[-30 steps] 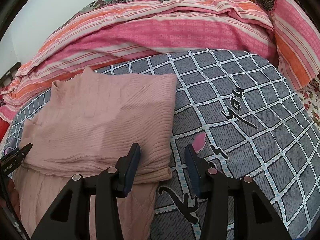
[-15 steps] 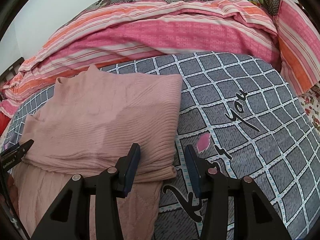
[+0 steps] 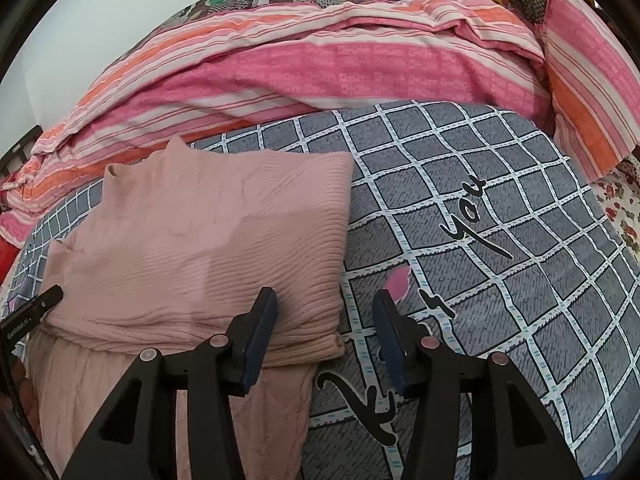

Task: Fold small clothes

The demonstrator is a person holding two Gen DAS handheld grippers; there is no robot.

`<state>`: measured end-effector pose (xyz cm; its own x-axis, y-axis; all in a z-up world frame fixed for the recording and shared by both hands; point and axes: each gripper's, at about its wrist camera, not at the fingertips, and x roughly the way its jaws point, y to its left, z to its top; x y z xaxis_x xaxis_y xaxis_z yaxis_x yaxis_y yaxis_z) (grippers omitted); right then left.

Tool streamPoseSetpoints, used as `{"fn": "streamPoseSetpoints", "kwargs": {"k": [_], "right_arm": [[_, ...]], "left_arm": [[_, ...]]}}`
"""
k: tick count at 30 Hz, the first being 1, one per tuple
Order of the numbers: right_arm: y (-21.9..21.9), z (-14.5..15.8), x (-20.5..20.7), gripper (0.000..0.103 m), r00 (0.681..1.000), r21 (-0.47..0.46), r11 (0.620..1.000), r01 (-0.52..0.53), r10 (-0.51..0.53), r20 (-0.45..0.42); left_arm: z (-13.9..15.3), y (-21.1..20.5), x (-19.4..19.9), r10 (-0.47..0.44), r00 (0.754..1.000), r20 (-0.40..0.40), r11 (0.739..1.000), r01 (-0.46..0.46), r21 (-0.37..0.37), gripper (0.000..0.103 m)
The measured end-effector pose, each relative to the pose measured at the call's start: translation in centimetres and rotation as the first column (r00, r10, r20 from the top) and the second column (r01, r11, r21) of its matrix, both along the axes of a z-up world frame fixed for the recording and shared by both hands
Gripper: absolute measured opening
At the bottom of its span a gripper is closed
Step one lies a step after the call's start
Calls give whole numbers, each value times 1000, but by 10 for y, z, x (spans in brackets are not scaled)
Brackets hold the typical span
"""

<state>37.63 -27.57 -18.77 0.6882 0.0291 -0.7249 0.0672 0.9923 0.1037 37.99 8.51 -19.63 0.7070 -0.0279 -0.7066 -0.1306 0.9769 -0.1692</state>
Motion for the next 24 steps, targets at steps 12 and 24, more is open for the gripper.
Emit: {"fn": "streamPoseSetpoints", "kwargs": {"k": [12,24], "right_arm": [[-11,7,-8,49,997,50,998,37,-40,61],[11,2,-1,25,999,-55,998,-28,30,25]], "left_arm": [[-3,25,-4,122,992,22,987,-119,-105,11],[0,36,-14,171,984,51,975,-162,-152,11]]}}
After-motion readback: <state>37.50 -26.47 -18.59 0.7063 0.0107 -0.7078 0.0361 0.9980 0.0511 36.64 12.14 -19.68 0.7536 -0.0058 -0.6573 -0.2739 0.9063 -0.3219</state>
